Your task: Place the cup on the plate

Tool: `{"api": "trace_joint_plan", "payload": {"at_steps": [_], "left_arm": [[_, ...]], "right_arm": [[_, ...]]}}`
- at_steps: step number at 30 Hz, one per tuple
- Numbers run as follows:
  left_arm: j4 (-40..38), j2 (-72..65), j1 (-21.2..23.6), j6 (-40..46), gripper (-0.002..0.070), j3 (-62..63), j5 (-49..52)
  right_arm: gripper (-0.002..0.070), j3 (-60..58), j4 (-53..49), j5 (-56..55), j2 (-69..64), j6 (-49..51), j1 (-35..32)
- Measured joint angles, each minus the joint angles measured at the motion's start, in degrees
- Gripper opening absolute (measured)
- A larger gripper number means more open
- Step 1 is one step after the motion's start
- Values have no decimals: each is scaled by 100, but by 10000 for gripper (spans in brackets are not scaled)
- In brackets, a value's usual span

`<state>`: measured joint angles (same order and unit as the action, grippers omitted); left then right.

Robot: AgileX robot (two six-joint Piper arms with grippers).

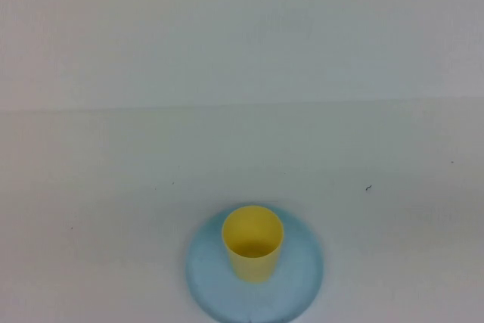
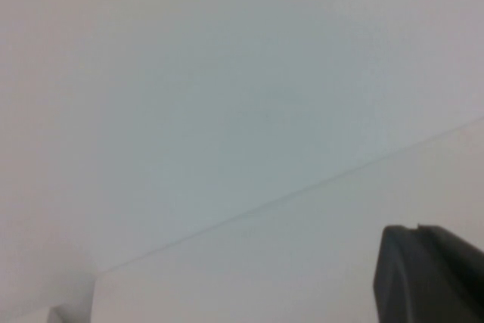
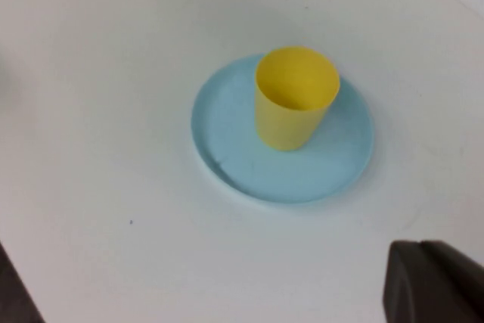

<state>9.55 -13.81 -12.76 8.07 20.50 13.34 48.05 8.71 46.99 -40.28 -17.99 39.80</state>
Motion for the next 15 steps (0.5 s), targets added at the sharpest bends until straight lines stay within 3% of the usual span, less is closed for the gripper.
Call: {"api": "trace_joint_plan", "payload": {"at_steps": [7,15], "left_arm": [[-49,0,0,0,0,-249,-225],[-49,0,0,0,0,-303,-403]], "right_arm": [[1,-2184,9,-1413,1430,-11,0],[1,-2499,-16,-1004,1703,1,0]]}}
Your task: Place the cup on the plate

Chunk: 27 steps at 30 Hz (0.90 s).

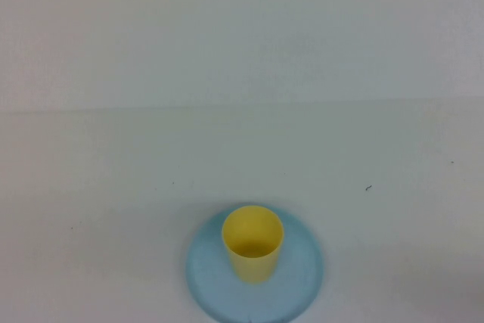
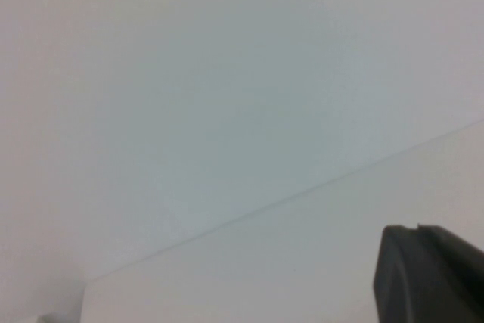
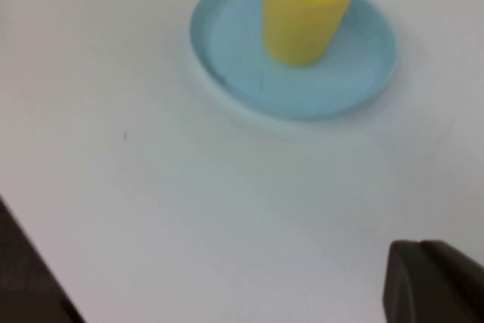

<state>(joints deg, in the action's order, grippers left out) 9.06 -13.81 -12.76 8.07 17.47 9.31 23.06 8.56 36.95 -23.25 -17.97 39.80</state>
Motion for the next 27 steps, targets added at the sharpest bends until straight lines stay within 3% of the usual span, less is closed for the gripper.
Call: {"api": "trace_joint_plan", "payload": {"at_steps": [27], "left_arm": [[-20,0,0,-6,0,0,0]], "right_arm": [[1,-105,-33,335,0,0,0]]}}
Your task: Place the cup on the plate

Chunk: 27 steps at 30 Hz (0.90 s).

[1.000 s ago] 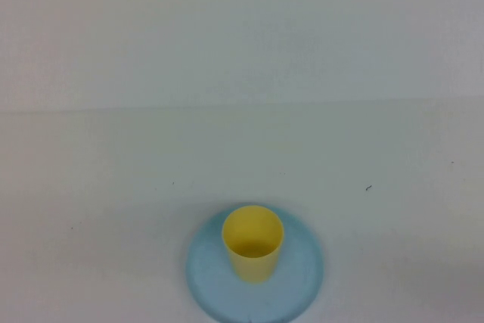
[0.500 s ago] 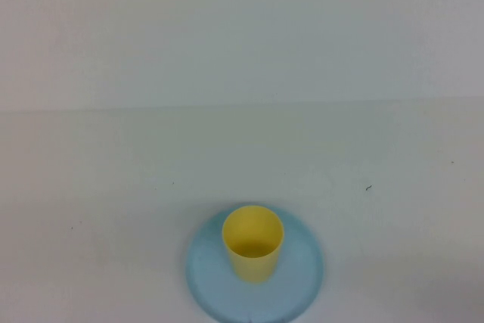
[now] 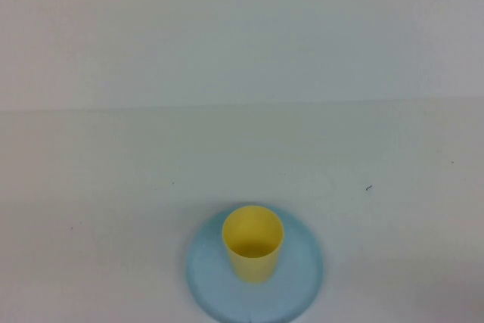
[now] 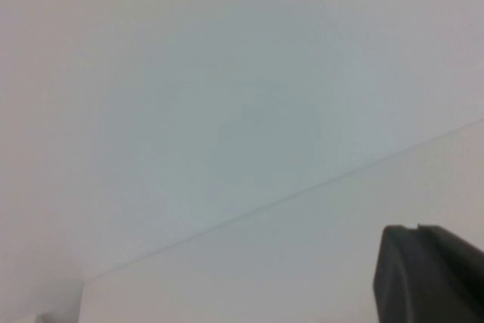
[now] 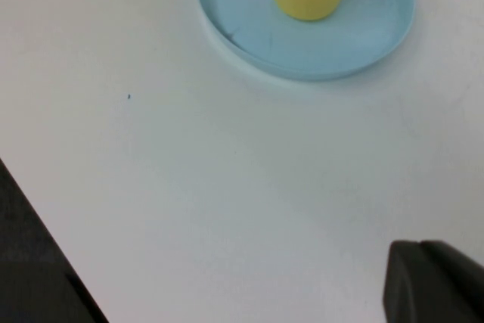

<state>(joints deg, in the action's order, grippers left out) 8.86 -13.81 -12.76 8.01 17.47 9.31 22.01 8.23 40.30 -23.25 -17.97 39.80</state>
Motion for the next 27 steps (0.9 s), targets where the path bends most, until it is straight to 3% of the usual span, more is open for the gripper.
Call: {"api": "trace_joint_plan", "payload": {"at_steps": [15,18,27], "left_arm": [[0,61,0,0,0,-207,-309],[107,300,48,440,0,-576,-331],[-756,1096,394,587,0,-1691,-406]], "right_arm": [[1,0,0,0,0,0,0],[1,0,0,0,0,0,0],[1,0,0,0,0,0,0]]}}
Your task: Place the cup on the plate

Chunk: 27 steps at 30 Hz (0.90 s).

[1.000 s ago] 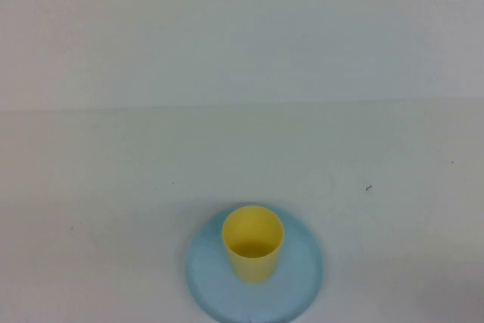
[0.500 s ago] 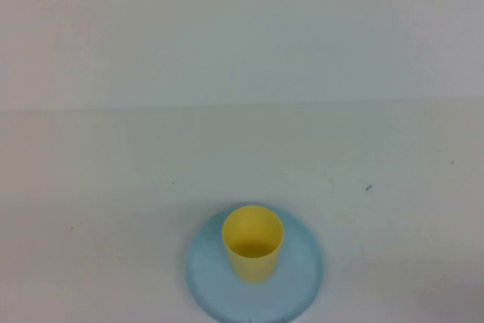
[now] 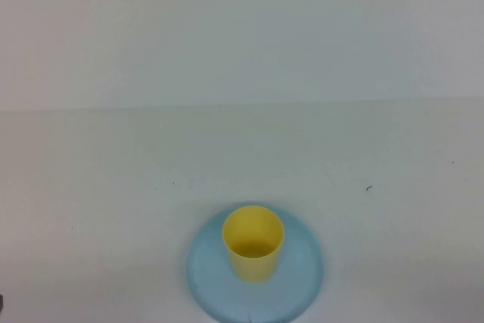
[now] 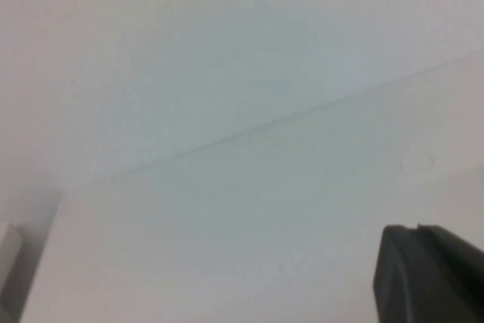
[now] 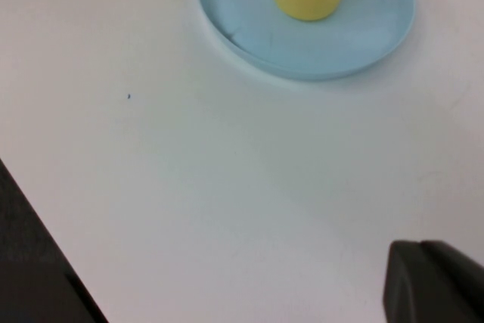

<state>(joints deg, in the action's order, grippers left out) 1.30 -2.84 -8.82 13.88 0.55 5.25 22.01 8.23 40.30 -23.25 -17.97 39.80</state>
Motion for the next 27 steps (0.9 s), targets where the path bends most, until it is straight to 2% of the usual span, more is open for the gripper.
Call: {"api": "trace_joint_plan", "payload": {"at_steps": [11,20,27], "left_arm": [[-205,315,0,-228,0,-54,1348],[-618,315,-147,-228,0,-54,1398],[-640,315,206,-228,0,-54,1417]], "right_arm": [[1,0,0,0,0,0,0],[1,-3,0,0,0,0,0],[1,-13,0,0,0,0,0]]}}
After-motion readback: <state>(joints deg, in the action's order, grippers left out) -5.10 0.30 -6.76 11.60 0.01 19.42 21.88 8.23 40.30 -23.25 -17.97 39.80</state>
